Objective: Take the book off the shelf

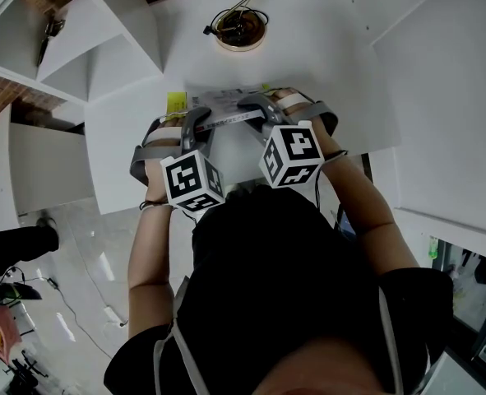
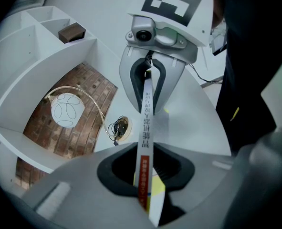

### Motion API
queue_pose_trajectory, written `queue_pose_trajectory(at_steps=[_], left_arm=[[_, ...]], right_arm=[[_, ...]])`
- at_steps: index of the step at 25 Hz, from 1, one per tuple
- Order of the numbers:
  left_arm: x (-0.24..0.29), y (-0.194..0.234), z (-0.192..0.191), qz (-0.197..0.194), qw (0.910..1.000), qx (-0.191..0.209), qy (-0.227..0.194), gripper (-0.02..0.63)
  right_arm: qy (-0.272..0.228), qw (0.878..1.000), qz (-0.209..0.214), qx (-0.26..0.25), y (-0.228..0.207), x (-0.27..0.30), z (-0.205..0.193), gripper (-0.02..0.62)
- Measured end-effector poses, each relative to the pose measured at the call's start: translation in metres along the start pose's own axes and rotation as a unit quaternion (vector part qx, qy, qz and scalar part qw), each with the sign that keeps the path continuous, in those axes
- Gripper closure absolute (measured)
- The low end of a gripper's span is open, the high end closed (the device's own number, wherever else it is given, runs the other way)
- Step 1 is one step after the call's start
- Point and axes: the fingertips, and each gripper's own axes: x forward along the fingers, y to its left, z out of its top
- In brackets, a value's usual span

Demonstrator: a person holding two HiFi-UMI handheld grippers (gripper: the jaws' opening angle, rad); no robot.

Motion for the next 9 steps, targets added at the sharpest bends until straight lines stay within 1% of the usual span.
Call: queue_pose_trajectory(at_steps=[9], left_arm=[[0.0025, -0.0058, -0.0035, -0.015, 0.9999, -0.008, 0.002, 0.529]], right_arm=[[0.005, 1.0, 0.013, -0.008, 0.0046, 0.0035, 0.0, 0.523]])
